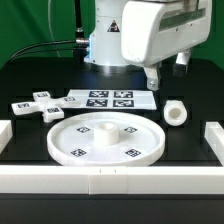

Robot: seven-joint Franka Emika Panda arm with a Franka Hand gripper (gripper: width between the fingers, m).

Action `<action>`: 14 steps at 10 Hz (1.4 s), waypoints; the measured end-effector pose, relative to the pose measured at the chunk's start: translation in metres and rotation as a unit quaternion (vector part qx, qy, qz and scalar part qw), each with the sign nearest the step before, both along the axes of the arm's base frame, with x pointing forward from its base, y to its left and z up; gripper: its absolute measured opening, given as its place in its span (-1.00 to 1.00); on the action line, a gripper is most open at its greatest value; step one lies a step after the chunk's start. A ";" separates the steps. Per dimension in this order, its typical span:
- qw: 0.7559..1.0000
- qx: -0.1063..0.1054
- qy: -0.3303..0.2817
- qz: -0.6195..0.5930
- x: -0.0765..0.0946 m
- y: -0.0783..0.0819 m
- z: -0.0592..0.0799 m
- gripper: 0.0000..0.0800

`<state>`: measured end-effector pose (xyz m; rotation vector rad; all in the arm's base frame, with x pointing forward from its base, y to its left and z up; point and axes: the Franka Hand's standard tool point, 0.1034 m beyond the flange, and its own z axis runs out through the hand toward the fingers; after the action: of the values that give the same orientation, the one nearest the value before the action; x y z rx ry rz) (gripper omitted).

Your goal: Assemble round table

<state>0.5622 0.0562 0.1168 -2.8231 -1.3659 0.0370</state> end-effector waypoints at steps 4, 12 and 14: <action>1.000 0.000 0.000 0.000 0.000 0.000 0.000 0.62; 0.995 0.009 0.000 0.095 -0.018 -0.098 -0.074 0.62; 0.995 0.012 0.008 0.096 -0.016 -0.098 -0.089 0.62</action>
Offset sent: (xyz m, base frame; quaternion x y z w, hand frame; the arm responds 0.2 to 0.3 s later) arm 0.0000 0.0000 0.0000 0.0000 0.0000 0.0000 1.0000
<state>0.5458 -0.0417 0.0276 -2.6564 -1.6176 0.0424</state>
